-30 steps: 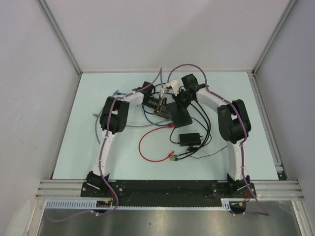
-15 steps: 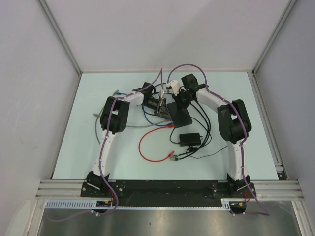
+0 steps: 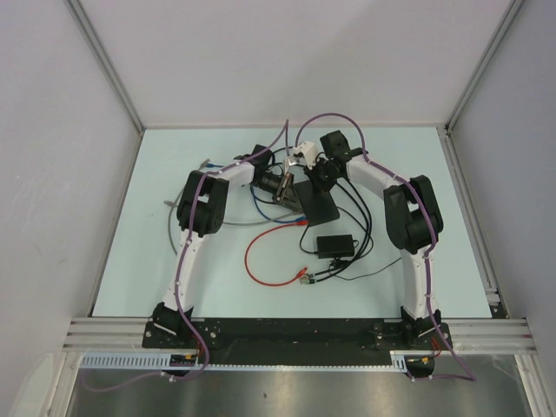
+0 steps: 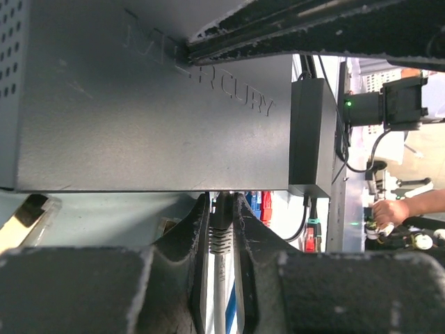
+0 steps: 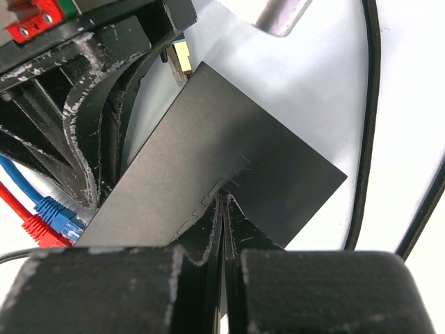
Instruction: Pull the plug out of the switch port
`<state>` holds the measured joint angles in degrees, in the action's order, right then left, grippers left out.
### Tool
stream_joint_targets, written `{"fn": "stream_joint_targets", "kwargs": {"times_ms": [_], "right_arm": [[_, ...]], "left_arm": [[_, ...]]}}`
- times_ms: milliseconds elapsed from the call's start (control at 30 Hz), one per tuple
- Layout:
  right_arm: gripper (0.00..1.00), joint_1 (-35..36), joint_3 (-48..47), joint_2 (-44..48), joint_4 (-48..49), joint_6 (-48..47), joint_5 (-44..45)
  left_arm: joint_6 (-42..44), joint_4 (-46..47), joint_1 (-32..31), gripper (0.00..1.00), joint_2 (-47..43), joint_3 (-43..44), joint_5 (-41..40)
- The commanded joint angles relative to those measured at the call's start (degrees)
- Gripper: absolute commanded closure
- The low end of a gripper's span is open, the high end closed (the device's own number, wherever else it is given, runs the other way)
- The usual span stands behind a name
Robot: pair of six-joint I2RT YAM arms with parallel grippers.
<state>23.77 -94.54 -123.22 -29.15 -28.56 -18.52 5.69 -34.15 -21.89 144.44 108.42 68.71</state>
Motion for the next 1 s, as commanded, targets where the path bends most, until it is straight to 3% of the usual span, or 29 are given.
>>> {"fn": "stream_joint_targets", "kwargs": {"times_ms": [0,167,400,700,967], "right_arm": [[0.99,-0.04,4.89,-8.88,-9.00,-0.98,6.57],[0.99,0.05,4.89,-8.88,-9.00,-1.06,6.66],[0.99,0.05,4.89,-8.88,-9.00,-1.06,6.66],[0.99,0.14,4.89,-8.88,-9.00,-1.06,6.83],[0.99,0.22,4.98,-8.88,-9.00,-1.06,6.92]], "left_arm": [[6.26,-3.82,0.18,1.00,0.84,2.39,-4.64],[7.38,-4.16,1.15,1.00,0.49,6.01,-7.43],[9.33,-5.66,0.80,1.00,-0.39,-2.07,-6.04],[8.19,-5.75,2.55,1.00,-1.44,0.91,-2.44],[7.41,-5.84,7.20,1.00,-8.65,5.04,-3.14]]}}
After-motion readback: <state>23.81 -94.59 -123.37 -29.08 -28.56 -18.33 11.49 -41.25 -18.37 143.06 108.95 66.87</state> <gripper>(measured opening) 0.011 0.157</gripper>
